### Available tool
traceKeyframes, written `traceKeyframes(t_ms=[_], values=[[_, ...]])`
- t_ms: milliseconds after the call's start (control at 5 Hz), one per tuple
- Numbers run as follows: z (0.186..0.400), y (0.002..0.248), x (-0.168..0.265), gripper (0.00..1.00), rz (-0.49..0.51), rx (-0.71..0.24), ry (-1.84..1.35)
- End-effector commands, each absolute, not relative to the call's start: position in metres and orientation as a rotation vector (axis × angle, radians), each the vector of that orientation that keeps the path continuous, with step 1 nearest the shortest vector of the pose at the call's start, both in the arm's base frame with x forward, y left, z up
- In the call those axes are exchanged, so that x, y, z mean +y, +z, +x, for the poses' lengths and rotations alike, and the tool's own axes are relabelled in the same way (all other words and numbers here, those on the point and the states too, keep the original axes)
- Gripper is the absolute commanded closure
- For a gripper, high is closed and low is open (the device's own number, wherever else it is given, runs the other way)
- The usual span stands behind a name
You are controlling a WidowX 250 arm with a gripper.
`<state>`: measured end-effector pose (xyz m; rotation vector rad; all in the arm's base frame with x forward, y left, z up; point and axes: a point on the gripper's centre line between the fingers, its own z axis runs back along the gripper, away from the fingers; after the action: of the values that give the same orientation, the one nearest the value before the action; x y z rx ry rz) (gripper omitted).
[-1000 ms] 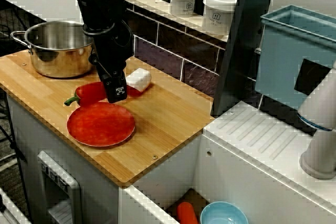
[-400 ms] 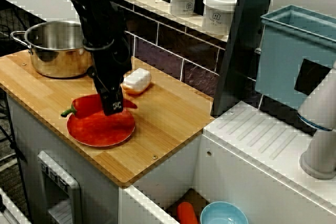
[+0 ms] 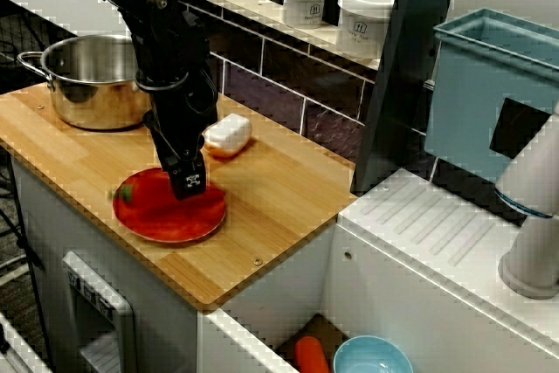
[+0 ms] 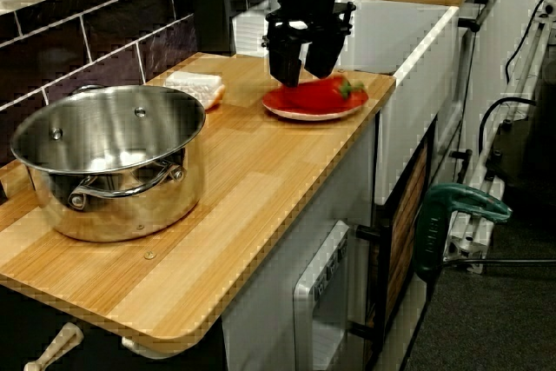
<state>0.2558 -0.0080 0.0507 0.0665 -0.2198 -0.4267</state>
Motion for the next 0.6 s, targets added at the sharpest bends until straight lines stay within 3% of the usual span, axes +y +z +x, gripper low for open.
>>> traceKeyframes(t_ms=[0,400], values=[[0.249,0.060,0.005,0.00,0.058,-0.226,-0.403],[0.247,0.078,0.020,0.00,0.024,-0.227,-0.378]])
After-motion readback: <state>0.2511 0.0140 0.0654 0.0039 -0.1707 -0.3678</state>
